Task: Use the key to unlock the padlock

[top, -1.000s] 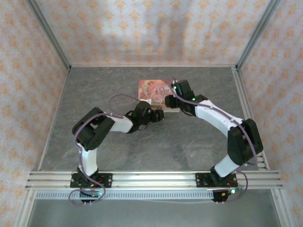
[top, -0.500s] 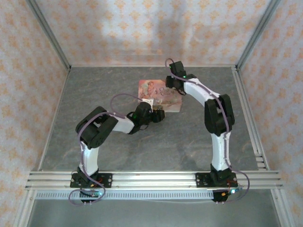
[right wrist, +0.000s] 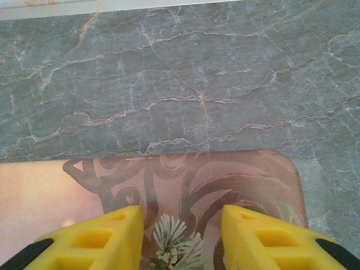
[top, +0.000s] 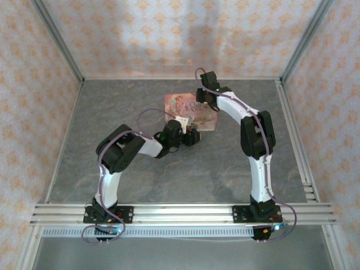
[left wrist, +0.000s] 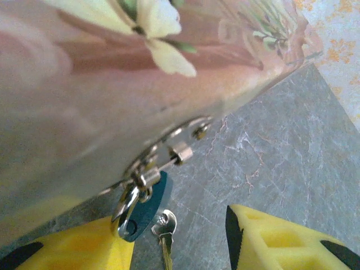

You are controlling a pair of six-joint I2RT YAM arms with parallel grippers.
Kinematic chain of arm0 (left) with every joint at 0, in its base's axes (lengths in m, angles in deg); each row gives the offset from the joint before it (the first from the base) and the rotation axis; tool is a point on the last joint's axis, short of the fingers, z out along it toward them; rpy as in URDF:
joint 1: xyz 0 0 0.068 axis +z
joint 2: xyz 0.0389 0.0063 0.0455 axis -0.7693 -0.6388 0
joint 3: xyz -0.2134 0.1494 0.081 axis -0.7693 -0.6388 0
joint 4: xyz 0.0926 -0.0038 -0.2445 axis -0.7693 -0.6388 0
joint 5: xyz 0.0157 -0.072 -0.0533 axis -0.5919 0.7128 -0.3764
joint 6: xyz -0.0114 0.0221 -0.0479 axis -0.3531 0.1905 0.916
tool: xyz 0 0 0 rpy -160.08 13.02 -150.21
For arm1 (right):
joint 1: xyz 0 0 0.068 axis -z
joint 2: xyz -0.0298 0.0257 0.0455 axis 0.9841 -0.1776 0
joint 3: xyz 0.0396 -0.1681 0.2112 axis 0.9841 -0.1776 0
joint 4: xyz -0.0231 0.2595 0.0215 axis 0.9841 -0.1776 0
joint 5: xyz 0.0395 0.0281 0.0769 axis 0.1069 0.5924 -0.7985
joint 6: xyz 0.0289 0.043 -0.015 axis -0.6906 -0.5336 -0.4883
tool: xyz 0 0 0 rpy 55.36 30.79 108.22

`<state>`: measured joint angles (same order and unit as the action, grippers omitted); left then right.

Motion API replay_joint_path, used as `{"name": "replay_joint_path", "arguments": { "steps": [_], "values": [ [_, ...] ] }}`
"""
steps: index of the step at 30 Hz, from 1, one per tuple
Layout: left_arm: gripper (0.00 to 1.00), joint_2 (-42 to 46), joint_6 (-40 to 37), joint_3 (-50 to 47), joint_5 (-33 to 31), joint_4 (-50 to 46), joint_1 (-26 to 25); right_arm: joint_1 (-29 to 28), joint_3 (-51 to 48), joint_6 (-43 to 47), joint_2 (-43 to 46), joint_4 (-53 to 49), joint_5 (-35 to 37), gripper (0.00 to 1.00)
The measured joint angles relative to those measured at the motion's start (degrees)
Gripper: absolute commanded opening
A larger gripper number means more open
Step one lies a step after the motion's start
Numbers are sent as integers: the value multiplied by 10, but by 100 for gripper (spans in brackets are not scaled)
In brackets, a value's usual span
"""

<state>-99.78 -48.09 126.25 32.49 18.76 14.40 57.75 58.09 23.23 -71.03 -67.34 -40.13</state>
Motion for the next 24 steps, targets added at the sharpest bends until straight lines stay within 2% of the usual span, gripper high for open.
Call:
{"name": "replay_joint_path", "arguments": {
  "steps": [13, 24],
  "values": [
    [51, 8, 36, -23, -94, 24, -2, 1, -11, 0, 0, 26, -2, 40],
    [52, 13, 36, -45, -123, 52, -5, 1, -16, 0, -1, 40, -5, 40]
  ]
}}
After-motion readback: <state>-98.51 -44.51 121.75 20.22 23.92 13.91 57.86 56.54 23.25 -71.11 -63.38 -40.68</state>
